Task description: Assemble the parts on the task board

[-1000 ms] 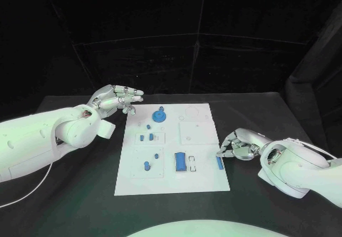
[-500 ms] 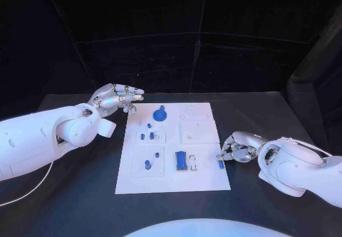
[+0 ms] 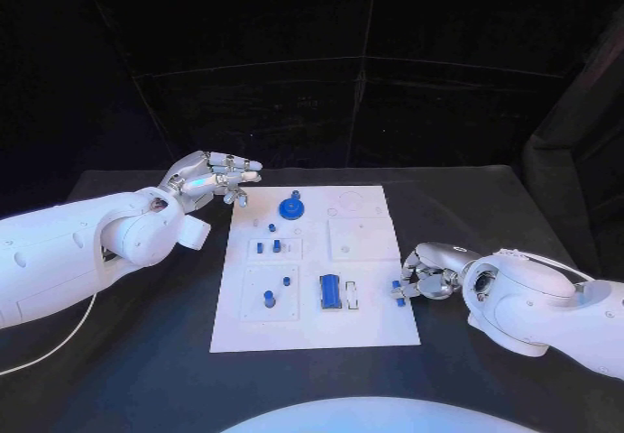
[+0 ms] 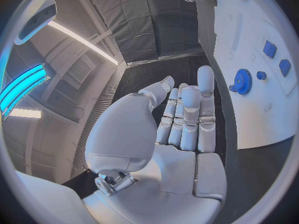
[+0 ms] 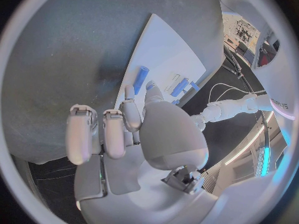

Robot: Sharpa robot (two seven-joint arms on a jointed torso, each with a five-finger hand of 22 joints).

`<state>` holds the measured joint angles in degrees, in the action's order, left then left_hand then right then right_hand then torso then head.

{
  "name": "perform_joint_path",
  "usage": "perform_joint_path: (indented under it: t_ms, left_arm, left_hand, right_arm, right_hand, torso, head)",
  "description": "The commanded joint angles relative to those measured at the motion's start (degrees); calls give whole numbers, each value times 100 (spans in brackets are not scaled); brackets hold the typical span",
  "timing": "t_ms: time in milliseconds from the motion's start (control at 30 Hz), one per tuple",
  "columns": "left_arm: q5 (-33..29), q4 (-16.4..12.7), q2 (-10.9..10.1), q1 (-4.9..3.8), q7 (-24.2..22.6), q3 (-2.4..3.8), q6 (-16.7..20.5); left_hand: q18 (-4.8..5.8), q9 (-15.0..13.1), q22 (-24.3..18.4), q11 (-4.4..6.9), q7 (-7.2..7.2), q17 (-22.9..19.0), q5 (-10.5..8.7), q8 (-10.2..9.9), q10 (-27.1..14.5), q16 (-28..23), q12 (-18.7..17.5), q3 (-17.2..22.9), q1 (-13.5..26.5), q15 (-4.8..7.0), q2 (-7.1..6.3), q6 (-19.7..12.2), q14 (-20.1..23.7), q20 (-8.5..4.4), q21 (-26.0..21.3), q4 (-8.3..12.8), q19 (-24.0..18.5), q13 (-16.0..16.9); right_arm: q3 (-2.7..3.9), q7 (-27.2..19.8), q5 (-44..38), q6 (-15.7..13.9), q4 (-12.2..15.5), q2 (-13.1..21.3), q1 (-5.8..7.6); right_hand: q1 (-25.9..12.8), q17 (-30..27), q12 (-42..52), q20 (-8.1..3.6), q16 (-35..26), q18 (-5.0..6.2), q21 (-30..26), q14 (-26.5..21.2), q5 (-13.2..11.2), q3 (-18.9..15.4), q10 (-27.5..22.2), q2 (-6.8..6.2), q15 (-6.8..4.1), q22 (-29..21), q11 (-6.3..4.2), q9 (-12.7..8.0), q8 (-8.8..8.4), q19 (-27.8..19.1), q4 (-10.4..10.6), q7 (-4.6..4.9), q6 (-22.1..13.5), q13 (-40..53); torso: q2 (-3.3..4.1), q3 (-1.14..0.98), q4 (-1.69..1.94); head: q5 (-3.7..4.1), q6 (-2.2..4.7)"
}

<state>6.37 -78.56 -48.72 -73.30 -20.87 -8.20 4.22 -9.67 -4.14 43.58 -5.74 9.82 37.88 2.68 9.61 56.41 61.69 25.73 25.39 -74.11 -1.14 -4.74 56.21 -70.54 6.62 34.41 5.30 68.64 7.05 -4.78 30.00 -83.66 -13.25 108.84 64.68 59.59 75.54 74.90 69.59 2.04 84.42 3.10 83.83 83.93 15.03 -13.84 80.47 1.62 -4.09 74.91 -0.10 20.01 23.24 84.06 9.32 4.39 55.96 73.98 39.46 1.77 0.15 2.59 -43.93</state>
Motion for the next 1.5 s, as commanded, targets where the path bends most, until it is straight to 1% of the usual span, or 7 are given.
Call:
perform_joint_path:
  t_ms: [33,233,667,767,933,1133,1500]
  left_arm:
    - [-18,-3,-2,-7,-70,3,-49]
    - [-18,-9,-8,-7,-67,2,-53]
    - [-18,-20,-25,-7,-57,1,-66]
    - [-18,-22,-31,-7,-55,1,-65]
    - [-18,-24,-36,-7,-55,1,-67]
    - [-18,-20,-32,-6,-55,0,-67]
    - [-18,-19,-20,-6,-59,0,-64]
  left_hand:
    - [-80,8,-9,-17,24,-6,32,40,-36,-19,25,-27,-24,7,50,-35,31,12,-33,-4,0,8]
    - [-80,8,-9,-17,24,-6,32,40,-36,-19,25,-27,-24,7,50,-35,31,12,-33,-4,0,8]
    - [-80,8,-9,-17,24,-6,32,40,-36,-19,25,-27,-24,7,50,-35,31,12,-33,-4,0,8]
    - [-80,8,-9,-17,24,-6,32,40,-36,-19,25,-27,-24,7,50,-35,31,12,-33,-4,0,8]
    - [-80,8,-9,-17,24,-6,32,40,-36,-19,25,-27,-24,7,50,-35,31,12,-33,-4,0,8]
    - [-80,8,-9,-17,24,-6,32,40,-36,-19,25,-27,-24,7,50,-35,31,12,-33,-4,0,8]
    - [-80,8,-9,-17,24,-6,32,40,-36,-19,25,-27,-24,7,50,-35,31,12,-33,-4,0,8]
  right_arm:
    - [-2,71,-300,165,-15,-53,2]
    - [-3,191,-765,324,-78,-170,-9]
    - [-4,439,-1335,569,-143,-424,-64]
    - [-4,466,-1357,570,-125,-435,-67]
    - [-4,474,-1231,377,-56,-425,-69]
    - [-2,438,-721,-17,49,-362,-69]
    - [1,128,478,-1041,333,-240,-63]
  right_hand:
    - [197,567,46,-1,38,-98,34,424,2,39,53,23,-6,610,-15,12,-39,206,-107,-15,50,50]
    - [626,600,97,-14,55,-106,57,428,-339,231,56,126,-16,648,-24,17,-90,218,-395,-17,52,110]
    - [796,625,64,4,66,-113,71,429,-389,361,19,169,11,675,11,-20,-211,225,-561,30,-5,105]
    - [778,624,39,19,64,-111,66,428,-209,394,-3,177,28,668,31,-47,-278,220,-573,54,-36,95]
    - [765,625,47,28,61,-108,62,427,563,549,-6,198,28,666,23,-93,-387,217,-592,47,28,118]
    - [754,651,61,15,75,-112,75,433,858,800,6,253,15,686,7,-127,-468,227,-578,31,78,138]
    - [306,709,116,25,107,-119,95,446,1119,965,65,-23,25,716,21,-194,-614,244,-296,41,147,185]
  torso:
    - [3,1,3]
    - [3,0,4]
    - [-2,0,3]
    - [-5,2,-1]
    - [0,-3,-1]
    - [-3,-3,1]
    - [-1,1,7]
  head:
    - [0,-7]
    - [-5,-18]
    - [-11,-25]
    - [-11,-26]
    - [-15,-30]
    - [-14,-25]
    - [-26,-29]
